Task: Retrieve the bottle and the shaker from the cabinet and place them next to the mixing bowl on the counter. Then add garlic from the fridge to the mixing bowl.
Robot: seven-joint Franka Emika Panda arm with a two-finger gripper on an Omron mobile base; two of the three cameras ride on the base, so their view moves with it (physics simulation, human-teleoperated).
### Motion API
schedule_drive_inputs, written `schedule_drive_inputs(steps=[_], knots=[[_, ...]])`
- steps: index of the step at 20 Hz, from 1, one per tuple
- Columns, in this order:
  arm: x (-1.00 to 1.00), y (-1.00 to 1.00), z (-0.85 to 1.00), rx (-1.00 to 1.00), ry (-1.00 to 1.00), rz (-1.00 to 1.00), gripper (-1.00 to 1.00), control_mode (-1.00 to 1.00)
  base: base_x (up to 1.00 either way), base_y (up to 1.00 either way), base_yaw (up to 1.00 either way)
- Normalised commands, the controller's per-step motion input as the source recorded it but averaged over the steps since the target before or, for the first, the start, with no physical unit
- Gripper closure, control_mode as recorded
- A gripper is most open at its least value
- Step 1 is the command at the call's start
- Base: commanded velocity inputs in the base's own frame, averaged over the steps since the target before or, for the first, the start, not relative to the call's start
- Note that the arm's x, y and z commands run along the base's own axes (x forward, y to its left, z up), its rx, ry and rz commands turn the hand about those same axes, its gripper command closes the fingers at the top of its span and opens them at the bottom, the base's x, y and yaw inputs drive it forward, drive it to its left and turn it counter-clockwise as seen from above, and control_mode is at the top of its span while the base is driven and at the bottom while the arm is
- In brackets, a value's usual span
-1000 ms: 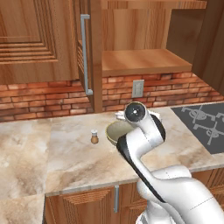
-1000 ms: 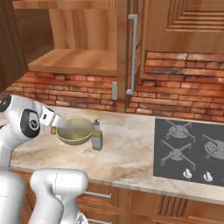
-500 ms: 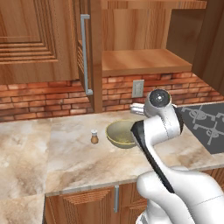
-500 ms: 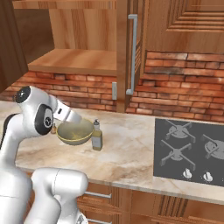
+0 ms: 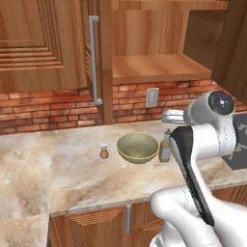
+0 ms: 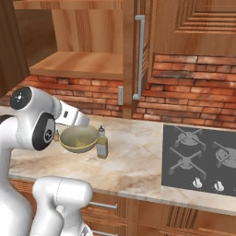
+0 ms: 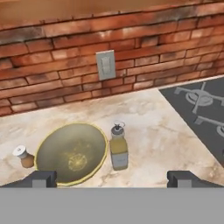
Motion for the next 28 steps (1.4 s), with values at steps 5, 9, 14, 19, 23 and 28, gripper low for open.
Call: schedule_drive_inputs(steps=[5,9,14,19,23,28], knots=[[-0.73,-0.15,0.07,0.03,-0.1,0.2,-1.0,-1.0,0.0,0.0,0.0],[-0.75,0.0,0.14,0.03,-0.12,0.18,-1.0,-1.0,0.0,0.0,0.0],[-0.34,0.0,0.62,0.0,-0.03,0.04,-1.0,-1.0,0.0,0.0,0.0],[0.0,0.0,0.41,-0.02,0.08,0.0,-1.0,-1.0,0.0,0.0,0.0],[0.0,0.0,0.0,0.0,0.0,0.0,-1.0,-1.0,0.0,0.0,0.0],[0.0,0.0,0.0,0.0,0.0,0.0,-1.0,-1.0,0.0,0.0,0.0]])
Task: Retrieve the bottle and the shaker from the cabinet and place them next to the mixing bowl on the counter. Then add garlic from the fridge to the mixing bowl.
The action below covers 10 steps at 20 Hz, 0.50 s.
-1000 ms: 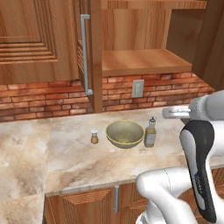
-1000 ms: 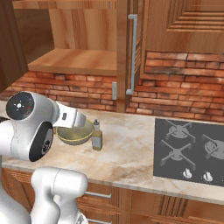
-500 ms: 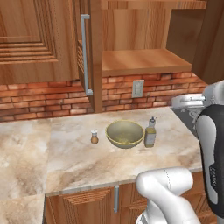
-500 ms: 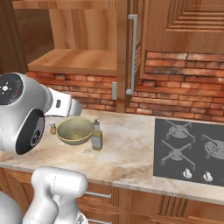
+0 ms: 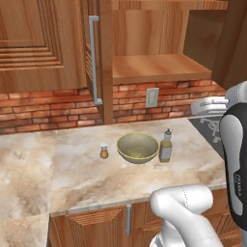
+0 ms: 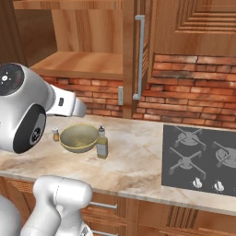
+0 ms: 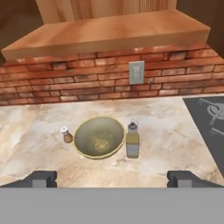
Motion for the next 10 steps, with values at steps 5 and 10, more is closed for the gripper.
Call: schedule_drive_inputs(steps=[5,10], knots=[[0.0,0.0,0.0,0.0,0.0,0.0,-1.0,-1.0,0.0,0.0,0.0],[0.0,0.0,0.0,0.0,0.0,0.0,-1.0,1.0,-0.71,0.0,0.0]])
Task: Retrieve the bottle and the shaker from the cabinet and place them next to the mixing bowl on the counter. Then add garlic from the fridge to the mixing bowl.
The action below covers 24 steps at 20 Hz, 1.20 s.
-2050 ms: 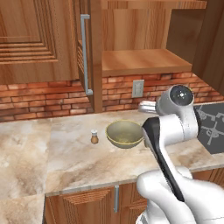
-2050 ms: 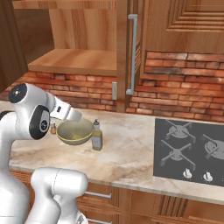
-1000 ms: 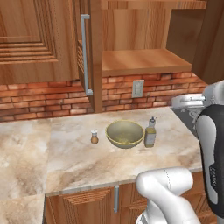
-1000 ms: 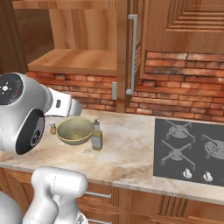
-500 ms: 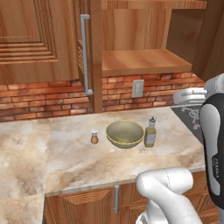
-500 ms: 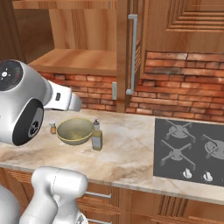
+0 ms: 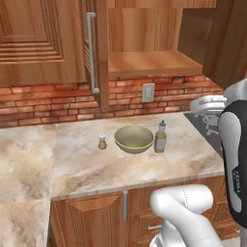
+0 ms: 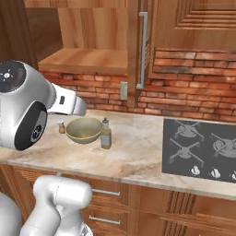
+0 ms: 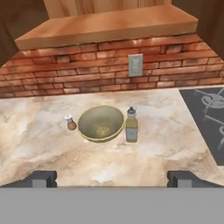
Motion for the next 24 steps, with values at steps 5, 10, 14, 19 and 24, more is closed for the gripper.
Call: schedule_drive_inputs(steps=[5,10,14,19,24], knots=[[0.0,0.0,0.0,0.0,0.0,0.0,-1.0,1.0,-1.0,0.0,0.0],[0.0,0.0,0.0,0.0,0.0,0.0,-1.0,1.0,-0.96,0.0,0.0],[0.0,0.0,0.0,0.0,0.0,0.0,-1.0,1.0,-0.53,-0.18,-0.19],[0.0,0.0,0.0,0.0,0.0,0.0,-1.0,1.0,-0.02,-0.06,-0.87],[0.0,0.0,0.0,0.0,0.0,0.0,-1.0,1.0,0.0,0.0,-1.0]])
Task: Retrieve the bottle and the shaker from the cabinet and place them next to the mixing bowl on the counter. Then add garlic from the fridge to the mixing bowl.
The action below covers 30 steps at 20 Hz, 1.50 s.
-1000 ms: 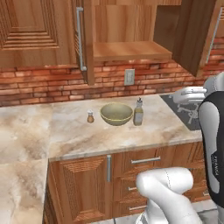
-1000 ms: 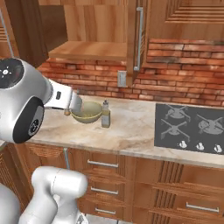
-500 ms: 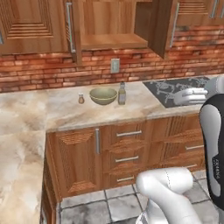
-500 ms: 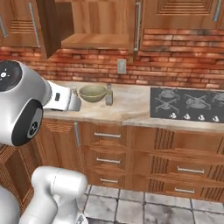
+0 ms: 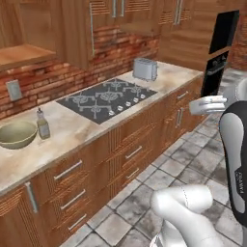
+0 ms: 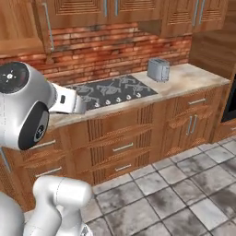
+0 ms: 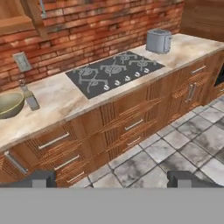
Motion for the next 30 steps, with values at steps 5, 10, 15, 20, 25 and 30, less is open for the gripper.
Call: schedule_drive_inputs(steps=[5,10,15,20,25,30], knots=[[0.0,0.0,0.0,0.0,0.0,0.0,-1.0,1.0,0.07,0.14,-0.91],[0.0,0.0,0.0,0.0,0.0,0.0,-1.0,1.0,0.36,0.32,-0.56],[0.0,0.0,0.0,0.0,0.0,0.0,-1.0,1.0,0.45,0.01,-0.68],[0.0,0.0,0.0,0.0,0.0,0.0,-1.0,1.0,0.53,0.0,-0.71],[0.0,0.0,0.0,0.0,0.0,0.0,-1.0,1.0,0.88,0.0,-0.54],[0.0,0.0,0.0,0.0,0.0,0.0,-1.0,1.0,0.96,0.0,-0.52]])
